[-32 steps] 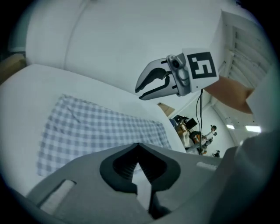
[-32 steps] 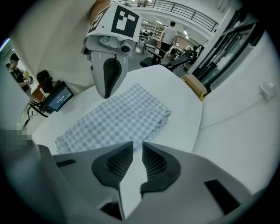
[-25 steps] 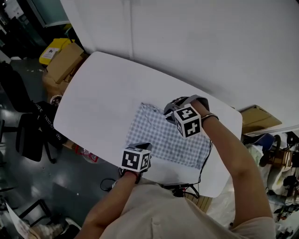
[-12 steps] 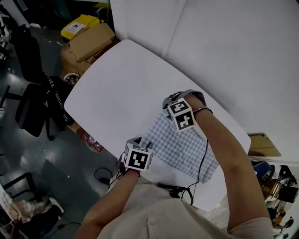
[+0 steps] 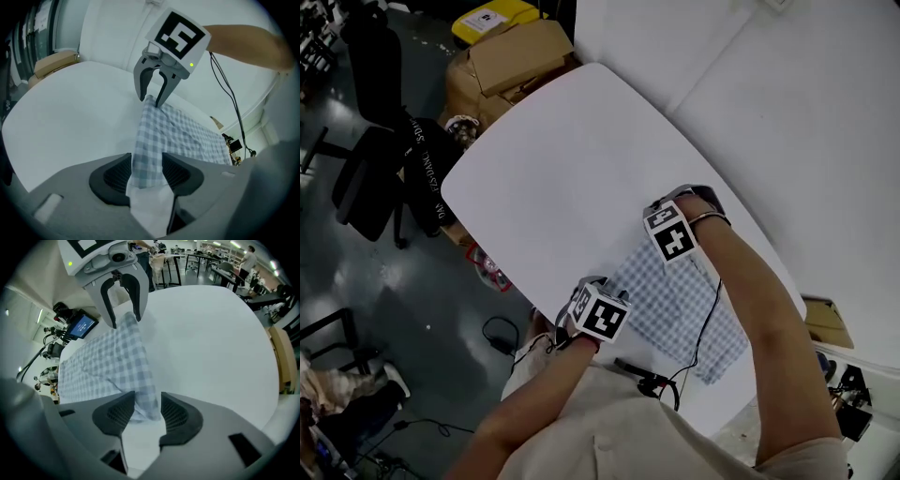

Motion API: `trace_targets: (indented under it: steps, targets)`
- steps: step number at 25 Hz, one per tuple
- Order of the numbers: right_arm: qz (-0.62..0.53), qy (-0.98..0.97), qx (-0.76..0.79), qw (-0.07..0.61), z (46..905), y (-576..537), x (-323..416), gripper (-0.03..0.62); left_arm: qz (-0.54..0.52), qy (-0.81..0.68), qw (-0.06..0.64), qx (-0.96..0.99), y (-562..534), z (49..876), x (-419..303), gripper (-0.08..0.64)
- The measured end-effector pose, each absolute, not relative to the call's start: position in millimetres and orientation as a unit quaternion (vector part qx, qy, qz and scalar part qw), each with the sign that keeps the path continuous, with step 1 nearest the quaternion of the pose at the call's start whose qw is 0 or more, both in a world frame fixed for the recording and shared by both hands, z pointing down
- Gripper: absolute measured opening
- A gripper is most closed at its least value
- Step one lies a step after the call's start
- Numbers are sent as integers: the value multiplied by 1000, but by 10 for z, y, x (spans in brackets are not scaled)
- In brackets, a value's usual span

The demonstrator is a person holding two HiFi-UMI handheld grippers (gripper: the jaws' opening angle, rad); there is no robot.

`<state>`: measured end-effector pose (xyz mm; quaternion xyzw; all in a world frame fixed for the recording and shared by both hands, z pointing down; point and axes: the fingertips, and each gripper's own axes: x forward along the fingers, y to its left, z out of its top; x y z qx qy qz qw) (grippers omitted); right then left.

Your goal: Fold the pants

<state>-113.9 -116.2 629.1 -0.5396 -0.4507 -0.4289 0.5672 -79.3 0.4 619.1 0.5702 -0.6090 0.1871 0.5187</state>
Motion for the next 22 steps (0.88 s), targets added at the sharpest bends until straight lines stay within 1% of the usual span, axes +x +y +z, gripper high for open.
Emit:
trace_targets:
  steps: [4,10,11,12,13,14,18,22]
  targets:
    - [-422,-416,-557,582,6410,-1185,-1073,181,213,-602,528,560,22,6305,-828,202]
    - [-414,-414,-562,585,6511,-1195,-1050,144,226,-595,538,552,69,6457,-876,193]
    - [-410,-417,-562,585,6508,-1196,-1059,125,222,-591,542,555,72,6463,-874,171]
    - [-407,-420,-561,585,6499,-1198,-1075,102,213,-585,548,559,73,6467,-867,90]
    - [-404,-424,-561,585,6485,-1198,-1093,82,202,-580,555,561,75,6466,-863,50]
    - [-403,-428,-561,583,6470,-1196,-1112,67,195,-577,560,562,80,6459,-869,34]
    - [-408,-451,-554,569,6390,-1174,-1240,52,202,-575,555,566,128,6391,-1016,29]
    - [-423,-486,-537,544,6277,-1112,-1531,51,232,-588,536,560,213,6301,-1344,28]
